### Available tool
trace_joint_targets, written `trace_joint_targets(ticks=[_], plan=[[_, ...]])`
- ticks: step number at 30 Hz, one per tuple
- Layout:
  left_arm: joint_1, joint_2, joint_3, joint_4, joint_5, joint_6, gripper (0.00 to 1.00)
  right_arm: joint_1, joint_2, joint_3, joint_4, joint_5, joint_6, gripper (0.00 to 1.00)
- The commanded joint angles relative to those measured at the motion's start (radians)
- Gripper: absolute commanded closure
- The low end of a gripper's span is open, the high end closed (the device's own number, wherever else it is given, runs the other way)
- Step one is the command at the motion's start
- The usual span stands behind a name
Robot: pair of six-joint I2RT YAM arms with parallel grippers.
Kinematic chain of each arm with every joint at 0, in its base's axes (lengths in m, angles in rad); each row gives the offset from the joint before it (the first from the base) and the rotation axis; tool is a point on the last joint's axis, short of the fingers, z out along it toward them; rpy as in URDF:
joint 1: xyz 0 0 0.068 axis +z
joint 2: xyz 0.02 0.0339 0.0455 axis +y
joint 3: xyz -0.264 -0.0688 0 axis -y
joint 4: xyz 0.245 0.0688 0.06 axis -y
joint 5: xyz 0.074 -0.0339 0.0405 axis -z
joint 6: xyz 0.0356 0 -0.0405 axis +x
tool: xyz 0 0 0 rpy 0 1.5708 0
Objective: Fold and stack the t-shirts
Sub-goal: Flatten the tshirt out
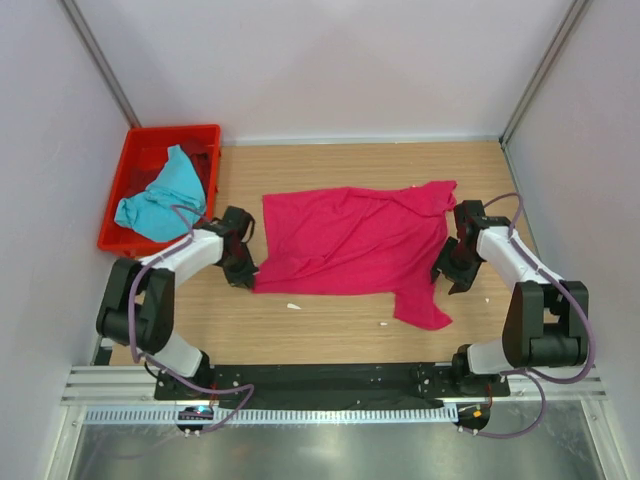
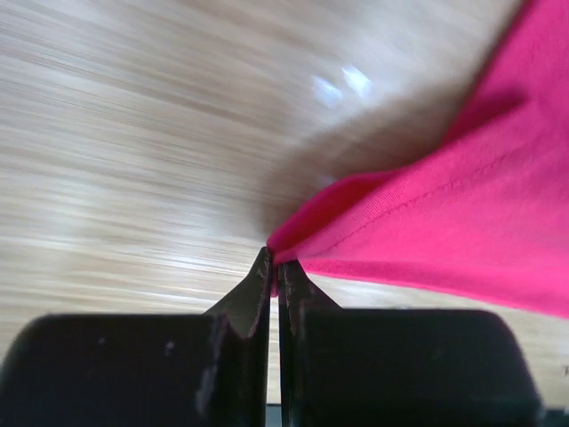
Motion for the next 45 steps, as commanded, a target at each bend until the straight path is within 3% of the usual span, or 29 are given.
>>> trace_joint_targets(ticks=[1,8,10,17,27,38,41,42,45], plan=[[0.111,-0.088,0.039,-0.069,-0.136,0.082,1.0,0.05,0.025,0.02,0.038,0.037,0.038,0.46],[0.131,-0.111,0.028,-0.058,-0.145,0.12,1.0,0.179,0.071,-0.003,0.046,0.035,0.097,0.5],[0.131,-0.107,0.021,-0.048,-0.129,0.135,1.0,0.212,0.033,-0.026,0.032,0.024,0.132,0.57],[0.131,-0.108,0.005,-0.025,-0.102,0.161,1.0,0.289,-0.115,-0.157,-0.042,0.053,0.235,0.65],[0.131,-0.065,0.087,-0.06,-0.105,0.192,1.0,0.413,-0.135,-0.253,-0.01,0.041,0.355,0.65],[0.131,-0.062,0.067,-0.051,-0.089,0.192,1.0,0.417,-0.138,-0.375,0.09,0.061,0.383,0.62],[0.131,-0.081,0.047,-0.044,-0.082,0.192,1.0,0.418,-0.13,-0.388,0.135,0.078,0.387,0.78],[0.131,-0.085,0.044,-0.046,-0.08,0.194,1.0,0.417,-0.132,-0.382,0.129,0.103,0.387,0.92],[0.131,-0.11,0.042,-0.064,-0.073,0.189,1.0,0.418,-0.168,-0.304,0.046,0.165,0.374,0.99]])
